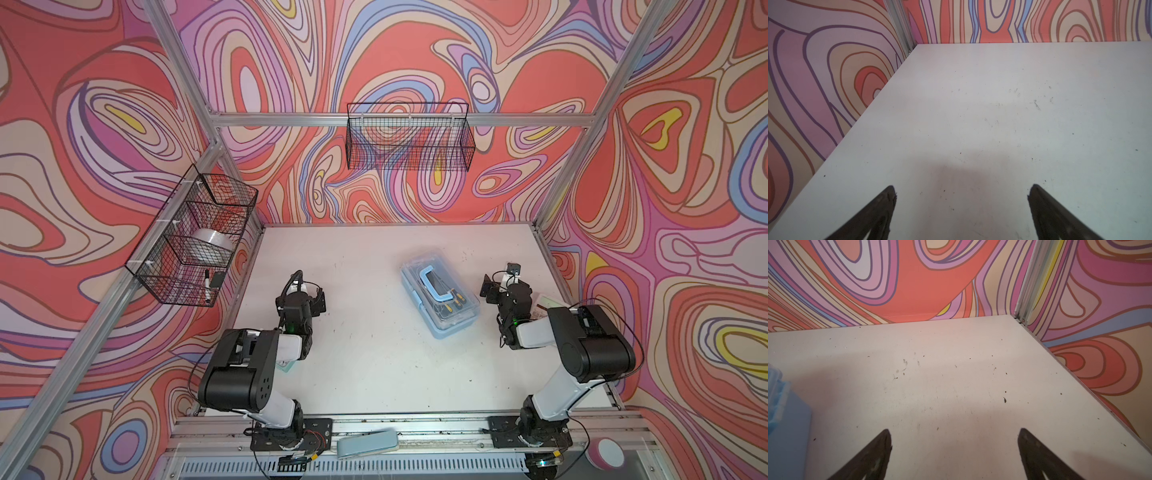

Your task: Pack the tool kit

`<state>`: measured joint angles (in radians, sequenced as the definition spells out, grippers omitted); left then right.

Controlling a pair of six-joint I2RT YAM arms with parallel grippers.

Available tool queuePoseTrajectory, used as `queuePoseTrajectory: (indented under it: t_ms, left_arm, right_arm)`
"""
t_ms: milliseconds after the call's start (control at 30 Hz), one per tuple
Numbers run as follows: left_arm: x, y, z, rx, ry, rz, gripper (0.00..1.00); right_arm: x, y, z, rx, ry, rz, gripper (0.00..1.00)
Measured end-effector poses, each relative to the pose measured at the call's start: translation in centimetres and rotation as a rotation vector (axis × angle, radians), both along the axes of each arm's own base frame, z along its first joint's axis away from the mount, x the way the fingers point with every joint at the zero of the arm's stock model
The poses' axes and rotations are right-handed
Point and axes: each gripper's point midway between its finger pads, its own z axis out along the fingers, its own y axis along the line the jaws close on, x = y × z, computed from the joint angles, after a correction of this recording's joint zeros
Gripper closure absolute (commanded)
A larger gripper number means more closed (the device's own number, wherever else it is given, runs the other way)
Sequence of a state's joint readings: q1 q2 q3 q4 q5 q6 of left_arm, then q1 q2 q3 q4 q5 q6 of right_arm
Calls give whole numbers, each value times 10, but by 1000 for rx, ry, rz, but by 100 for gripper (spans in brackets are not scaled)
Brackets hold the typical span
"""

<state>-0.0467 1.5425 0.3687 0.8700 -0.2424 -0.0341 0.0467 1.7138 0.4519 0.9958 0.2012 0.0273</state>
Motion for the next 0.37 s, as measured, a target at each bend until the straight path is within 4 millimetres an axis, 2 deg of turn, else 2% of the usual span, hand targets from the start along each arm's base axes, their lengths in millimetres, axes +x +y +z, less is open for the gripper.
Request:
queuePoseTrajectory:
  t_ms: [367]
  left_arm:
    - [1,-1,1,-7,-5,-6,0]
  right_arm:
    - [0,0,0,0,1,0,2]
